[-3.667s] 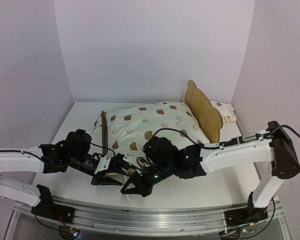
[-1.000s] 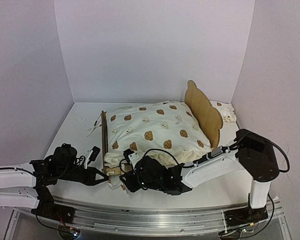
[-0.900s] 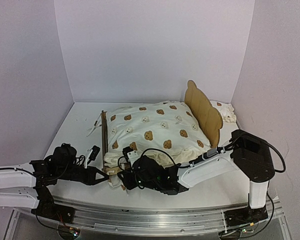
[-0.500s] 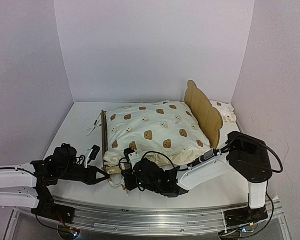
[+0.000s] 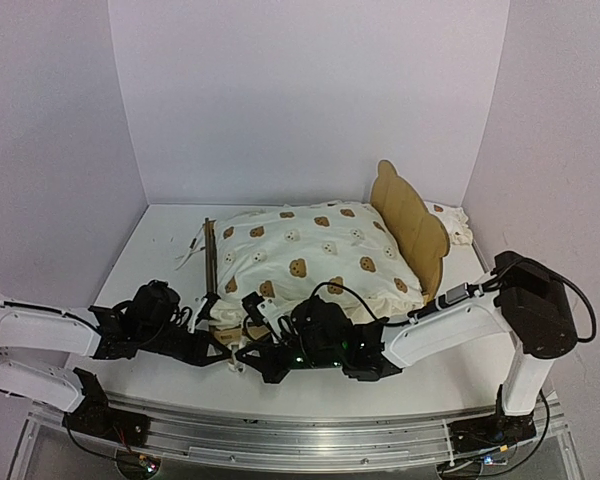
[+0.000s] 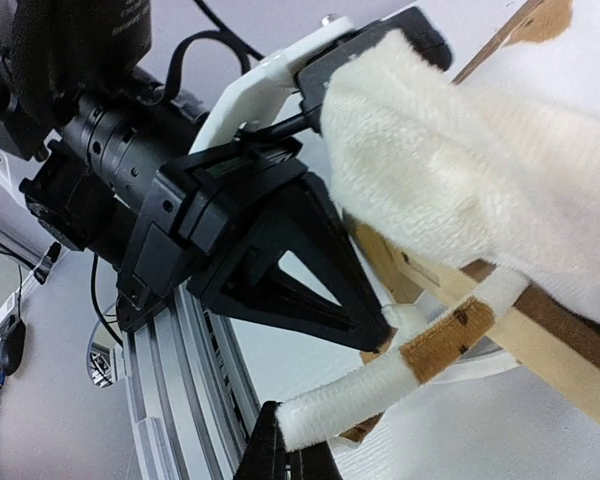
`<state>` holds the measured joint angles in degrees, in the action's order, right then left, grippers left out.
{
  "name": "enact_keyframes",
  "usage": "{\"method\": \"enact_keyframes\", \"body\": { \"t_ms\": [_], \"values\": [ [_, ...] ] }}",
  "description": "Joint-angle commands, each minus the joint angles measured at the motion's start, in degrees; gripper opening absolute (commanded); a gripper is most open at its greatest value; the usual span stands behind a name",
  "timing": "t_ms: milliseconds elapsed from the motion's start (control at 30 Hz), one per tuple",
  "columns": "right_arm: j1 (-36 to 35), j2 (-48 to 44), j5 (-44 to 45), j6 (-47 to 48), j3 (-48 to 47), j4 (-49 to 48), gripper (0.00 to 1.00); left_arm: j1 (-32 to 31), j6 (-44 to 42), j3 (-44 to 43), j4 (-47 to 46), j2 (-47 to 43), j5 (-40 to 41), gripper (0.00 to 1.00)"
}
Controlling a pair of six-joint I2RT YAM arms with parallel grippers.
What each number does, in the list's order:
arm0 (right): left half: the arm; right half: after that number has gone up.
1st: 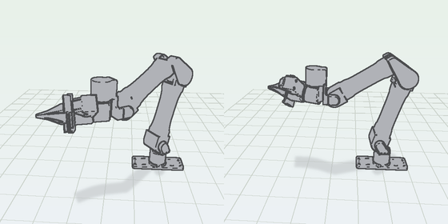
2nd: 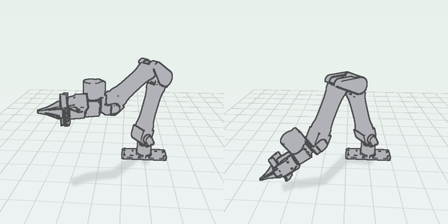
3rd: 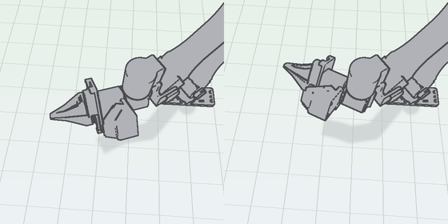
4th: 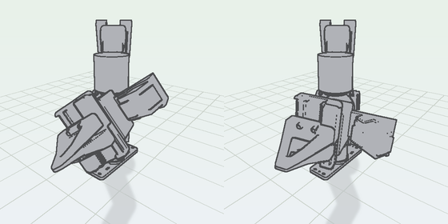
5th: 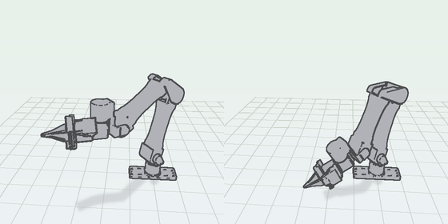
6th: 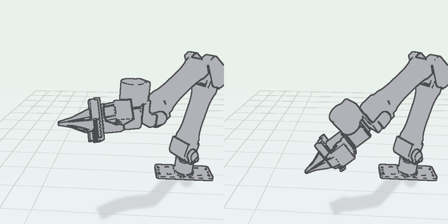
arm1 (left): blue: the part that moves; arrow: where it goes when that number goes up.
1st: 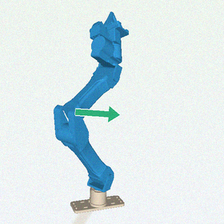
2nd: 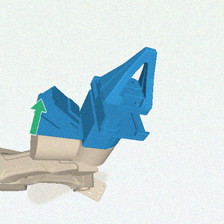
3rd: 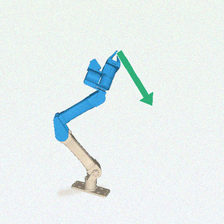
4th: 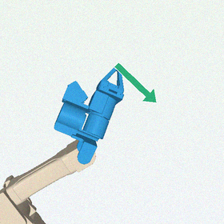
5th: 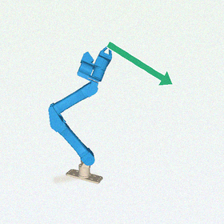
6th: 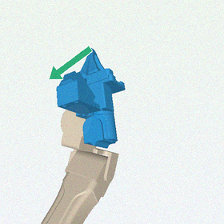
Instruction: Set up the pet bed
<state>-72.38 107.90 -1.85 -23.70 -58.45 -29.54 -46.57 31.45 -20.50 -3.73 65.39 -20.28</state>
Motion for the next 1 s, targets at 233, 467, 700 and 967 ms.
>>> {"method": "enact_keyframes", "body": {
  "t_ms": [233,467,700,967],
  "values": [
    [1.8,-2.0,2.3,1.1,2.1,-1.1,0.01,-4.1,-17.1,-5.8,-9.8,8.3,-5.8,0.00],
    [2.5,-3.8,12.6,3.9,3.5,-1.3,0.00,-3.0,-12.1,-7.1,-0.1,6.5,0.6,0.00],
    [3.8,-5.8,7.8,6.7,1.2,-1.2,0.00,-0.1,0.5,-4.7,5.9,-2.3,-3.1,0.00],
    [4.2,-5.0,2.8,9.0,-3.5,-2.6,0.00,0.0,-0.4,-1.2,9.1,-9.0,-1.1,0.00]
  ]
}}
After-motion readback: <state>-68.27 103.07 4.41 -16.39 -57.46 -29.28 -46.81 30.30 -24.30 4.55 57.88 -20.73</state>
